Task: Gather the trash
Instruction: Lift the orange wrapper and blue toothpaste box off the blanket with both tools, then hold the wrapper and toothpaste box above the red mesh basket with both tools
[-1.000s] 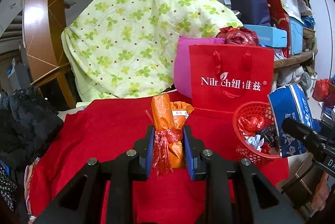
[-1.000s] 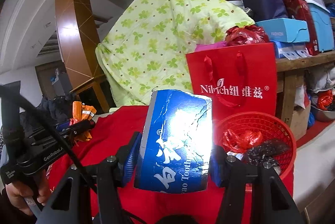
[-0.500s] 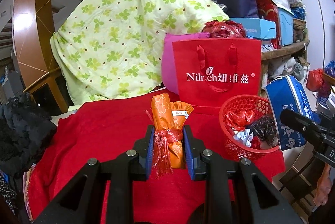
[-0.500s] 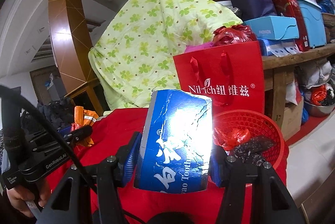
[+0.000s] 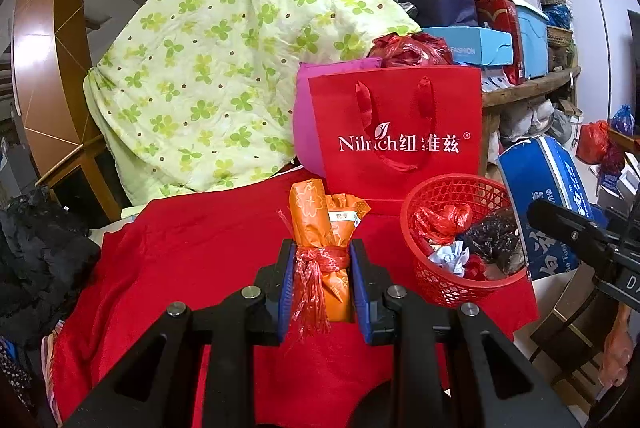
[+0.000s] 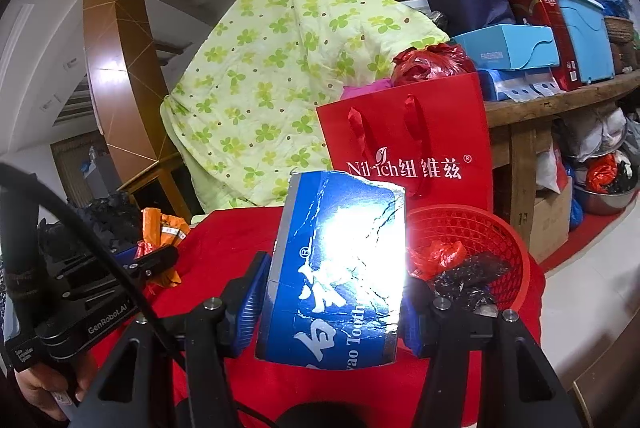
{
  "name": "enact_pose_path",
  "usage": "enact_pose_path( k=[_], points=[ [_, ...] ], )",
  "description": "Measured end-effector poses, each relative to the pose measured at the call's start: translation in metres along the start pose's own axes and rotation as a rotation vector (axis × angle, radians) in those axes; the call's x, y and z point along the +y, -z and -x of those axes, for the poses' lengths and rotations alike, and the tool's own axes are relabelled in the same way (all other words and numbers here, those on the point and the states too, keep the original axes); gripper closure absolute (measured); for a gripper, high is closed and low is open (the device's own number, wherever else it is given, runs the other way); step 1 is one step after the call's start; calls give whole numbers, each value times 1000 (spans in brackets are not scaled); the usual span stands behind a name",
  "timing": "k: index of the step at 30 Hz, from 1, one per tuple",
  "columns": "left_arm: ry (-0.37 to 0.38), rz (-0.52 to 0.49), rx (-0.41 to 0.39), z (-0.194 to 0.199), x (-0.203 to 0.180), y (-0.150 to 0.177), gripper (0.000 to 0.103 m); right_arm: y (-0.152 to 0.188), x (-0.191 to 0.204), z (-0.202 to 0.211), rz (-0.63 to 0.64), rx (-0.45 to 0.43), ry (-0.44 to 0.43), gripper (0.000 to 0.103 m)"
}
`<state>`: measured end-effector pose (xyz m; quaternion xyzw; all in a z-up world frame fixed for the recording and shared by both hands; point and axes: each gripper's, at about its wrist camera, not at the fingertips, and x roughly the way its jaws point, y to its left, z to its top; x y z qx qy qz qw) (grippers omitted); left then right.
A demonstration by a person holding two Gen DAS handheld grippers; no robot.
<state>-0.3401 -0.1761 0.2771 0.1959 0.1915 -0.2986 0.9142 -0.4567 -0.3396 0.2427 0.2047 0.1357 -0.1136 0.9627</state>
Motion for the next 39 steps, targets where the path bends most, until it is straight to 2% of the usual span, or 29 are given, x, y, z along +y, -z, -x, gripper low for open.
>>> enact_pose_path(
  k=[24,39],
  points=[
    [38,-11,43,-13,-11,10,75,5,-8,-8,-23,30,18,43],
    [61,-36,93,-30,-28,20,75,19,-43,-17,-94,56,86,43]
  ],
)
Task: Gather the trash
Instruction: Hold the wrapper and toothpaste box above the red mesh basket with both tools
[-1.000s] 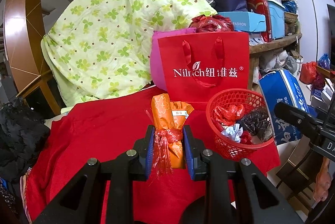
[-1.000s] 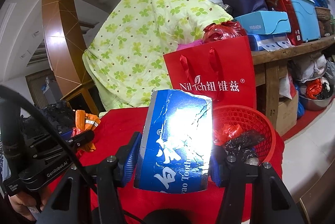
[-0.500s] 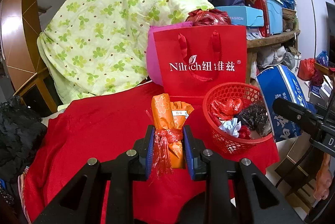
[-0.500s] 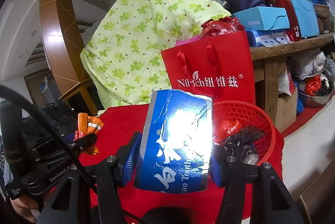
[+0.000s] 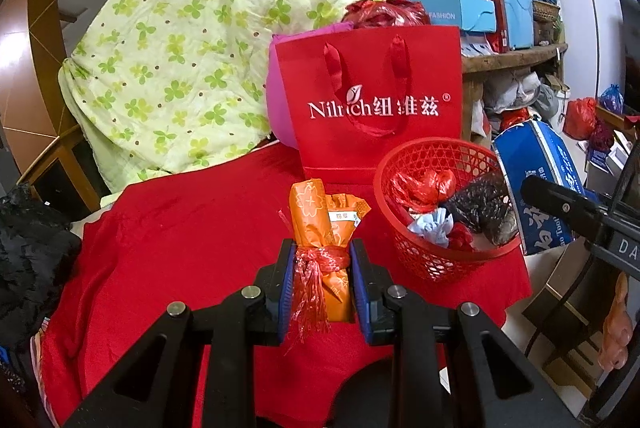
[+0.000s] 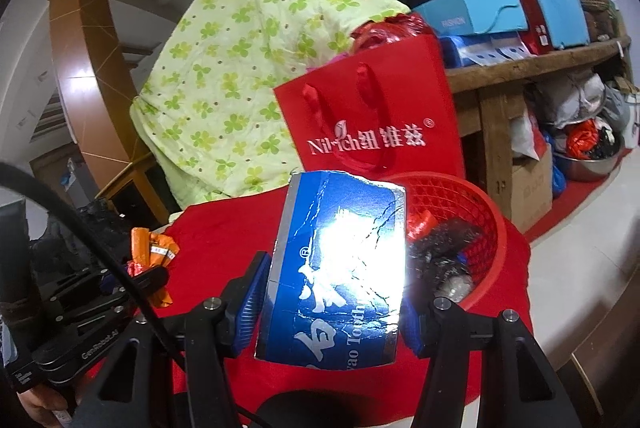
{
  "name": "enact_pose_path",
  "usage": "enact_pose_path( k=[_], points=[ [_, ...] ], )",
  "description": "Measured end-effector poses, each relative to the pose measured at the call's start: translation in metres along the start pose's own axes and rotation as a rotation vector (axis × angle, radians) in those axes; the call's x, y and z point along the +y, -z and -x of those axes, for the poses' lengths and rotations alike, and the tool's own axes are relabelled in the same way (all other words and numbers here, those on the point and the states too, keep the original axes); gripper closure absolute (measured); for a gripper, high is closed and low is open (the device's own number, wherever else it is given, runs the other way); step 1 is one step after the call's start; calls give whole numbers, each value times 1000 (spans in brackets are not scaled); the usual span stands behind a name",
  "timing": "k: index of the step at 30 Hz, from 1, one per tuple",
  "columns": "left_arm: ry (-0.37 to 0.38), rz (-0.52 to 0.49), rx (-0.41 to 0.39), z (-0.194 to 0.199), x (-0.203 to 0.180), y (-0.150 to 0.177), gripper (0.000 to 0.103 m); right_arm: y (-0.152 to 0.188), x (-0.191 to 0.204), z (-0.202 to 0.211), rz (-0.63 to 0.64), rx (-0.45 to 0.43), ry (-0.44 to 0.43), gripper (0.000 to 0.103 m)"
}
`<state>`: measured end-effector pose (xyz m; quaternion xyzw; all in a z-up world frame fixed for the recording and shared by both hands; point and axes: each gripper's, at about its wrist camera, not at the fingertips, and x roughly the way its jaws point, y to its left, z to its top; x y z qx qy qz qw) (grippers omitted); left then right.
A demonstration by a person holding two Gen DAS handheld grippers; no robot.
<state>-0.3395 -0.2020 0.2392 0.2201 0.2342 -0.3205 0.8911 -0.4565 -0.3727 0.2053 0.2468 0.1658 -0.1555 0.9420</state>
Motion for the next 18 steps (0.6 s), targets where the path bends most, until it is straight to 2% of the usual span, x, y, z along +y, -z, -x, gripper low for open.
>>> enact_pose_path(
  k=[18],
  points=[
    [28,-57,64,-26,-27,4,75,11,-39,-12,-47,19,63,43]
  ],
)
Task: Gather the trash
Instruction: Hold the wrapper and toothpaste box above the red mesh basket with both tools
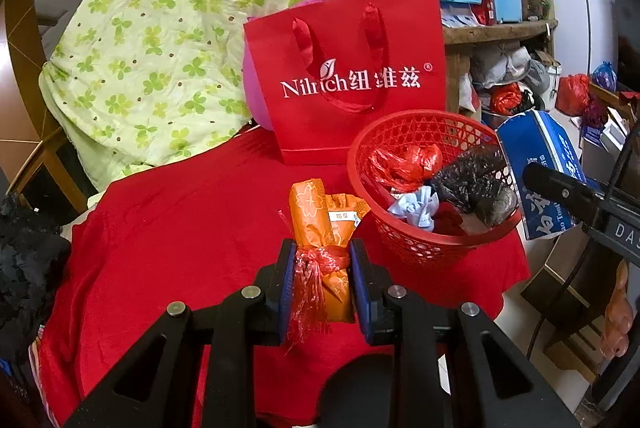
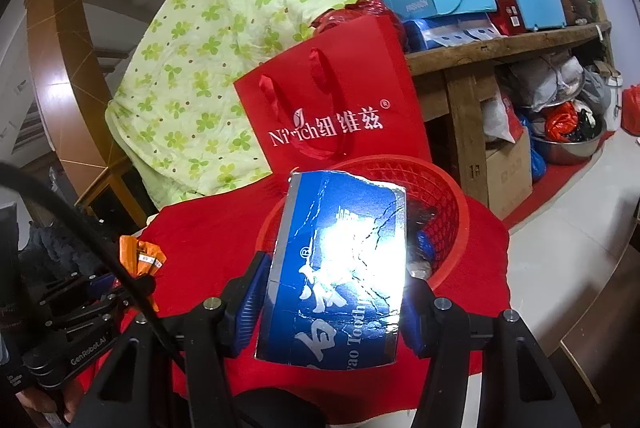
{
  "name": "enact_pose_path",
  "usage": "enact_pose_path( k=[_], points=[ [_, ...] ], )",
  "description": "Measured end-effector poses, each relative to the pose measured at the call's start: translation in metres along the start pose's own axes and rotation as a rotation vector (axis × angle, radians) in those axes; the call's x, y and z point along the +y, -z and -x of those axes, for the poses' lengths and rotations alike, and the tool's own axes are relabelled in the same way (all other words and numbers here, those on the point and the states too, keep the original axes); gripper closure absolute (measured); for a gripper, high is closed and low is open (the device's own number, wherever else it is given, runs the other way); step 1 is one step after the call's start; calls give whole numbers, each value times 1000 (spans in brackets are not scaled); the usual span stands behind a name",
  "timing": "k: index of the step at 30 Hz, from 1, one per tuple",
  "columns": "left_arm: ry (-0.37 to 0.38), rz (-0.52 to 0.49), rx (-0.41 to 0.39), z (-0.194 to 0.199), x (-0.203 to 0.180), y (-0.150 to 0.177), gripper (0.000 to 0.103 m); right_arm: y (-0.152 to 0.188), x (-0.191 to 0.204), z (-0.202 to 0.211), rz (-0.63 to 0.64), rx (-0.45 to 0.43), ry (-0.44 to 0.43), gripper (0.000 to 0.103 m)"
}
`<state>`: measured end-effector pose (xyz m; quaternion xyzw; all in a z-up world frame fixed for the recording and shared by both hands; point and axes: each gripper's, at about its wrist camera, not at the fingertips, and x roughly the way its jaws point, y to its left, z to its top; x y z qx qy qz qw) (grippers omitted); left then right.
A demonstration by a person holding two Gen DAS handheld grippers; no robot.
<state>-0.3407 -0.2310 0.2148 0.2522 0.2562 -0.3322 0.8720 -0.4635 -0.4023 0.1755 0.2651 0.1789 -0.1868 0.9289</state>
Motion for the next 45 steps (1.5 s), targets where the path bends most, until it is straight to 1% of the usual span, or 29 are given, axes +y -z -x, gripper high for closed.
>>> enact_pose_path(
  k=[11,45],
  points=[
    [11,-19,15,-8,-10,-2,75,1,-10,-4,-21,6,11,42],
    [42,-28,44,-21,-17,4,75,5,-13,-10,-24,18,12,42]
  ],
)
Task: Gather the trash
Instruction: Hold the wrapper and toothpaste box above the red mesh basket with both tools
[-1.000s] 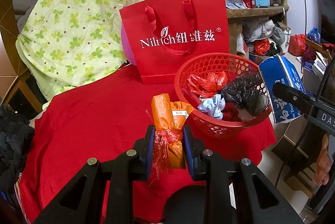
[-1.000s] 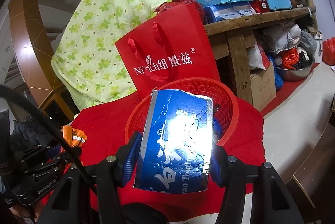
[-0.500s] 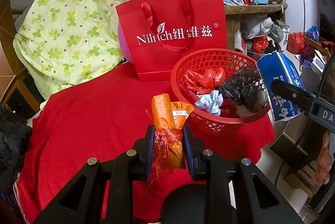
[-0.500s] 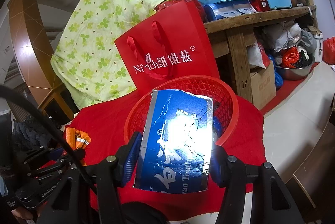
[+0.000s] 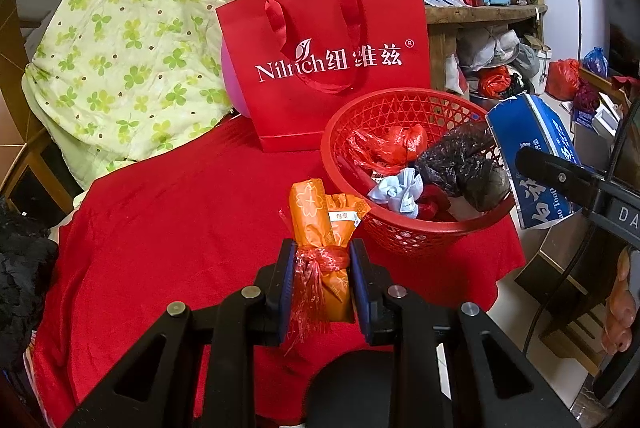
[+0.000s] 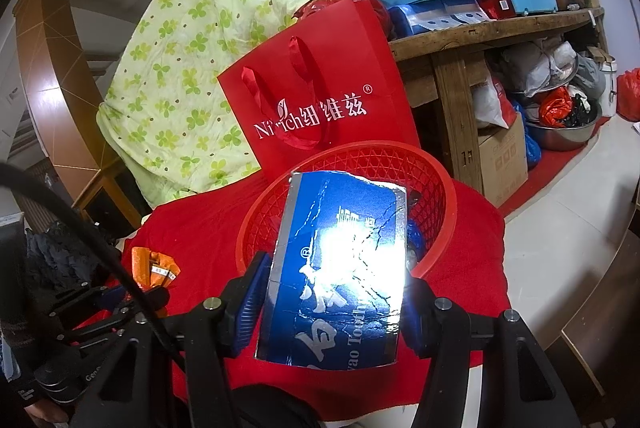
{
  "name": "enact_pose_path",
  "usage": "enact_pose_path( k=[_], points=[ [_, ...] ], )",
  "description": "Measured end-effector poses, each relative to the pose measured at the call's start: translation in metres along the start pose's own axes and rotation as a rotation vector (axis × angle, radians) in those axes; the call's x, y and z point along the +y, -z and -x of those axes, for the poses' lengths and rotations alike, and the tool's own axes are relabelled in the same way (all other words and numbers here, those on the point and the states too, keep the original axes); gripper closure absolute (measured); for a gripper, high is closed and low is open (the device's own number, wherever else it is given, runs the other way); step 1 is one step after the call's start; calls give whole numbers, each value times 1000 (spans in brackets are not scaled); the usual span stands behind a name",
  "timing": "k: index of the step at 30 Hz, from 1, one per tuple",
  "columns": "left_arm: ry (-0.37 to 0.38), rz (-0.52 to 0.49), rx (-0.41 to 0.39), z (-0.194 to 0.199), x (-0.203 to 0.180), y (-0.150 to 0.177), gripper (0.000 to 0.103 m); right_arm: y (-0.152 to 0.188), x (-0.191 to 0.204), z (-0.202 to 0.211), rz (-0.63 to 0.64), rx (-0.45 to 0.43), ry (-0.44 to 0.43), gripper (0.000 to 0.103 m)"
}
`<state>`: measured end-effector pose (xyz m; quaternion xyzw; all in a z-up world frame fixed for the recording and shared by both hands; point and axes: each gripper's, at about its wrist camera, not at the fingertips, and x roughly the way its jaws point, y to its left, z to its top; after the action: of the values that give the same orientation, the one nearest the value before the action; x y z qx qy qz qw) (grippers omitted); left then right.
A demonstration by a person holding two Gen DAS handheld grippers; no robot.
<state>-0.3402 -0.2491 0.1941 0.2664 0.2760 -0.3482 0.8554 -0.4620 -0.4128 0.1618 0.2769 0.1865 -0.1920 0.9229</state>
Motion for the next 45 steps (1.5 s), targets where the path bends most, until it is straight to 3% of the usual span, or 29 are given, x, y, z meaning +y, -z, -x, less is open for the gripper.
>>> enact_pose_path(
  k=[25,45],
  points=[
    [-40,61,-16,7,31,7,75,1,17,-5,21,13,-17,42],
    [-34,60,-16,7,29,7,75,1,24,-5,33,17,-20,42]
  ],
)
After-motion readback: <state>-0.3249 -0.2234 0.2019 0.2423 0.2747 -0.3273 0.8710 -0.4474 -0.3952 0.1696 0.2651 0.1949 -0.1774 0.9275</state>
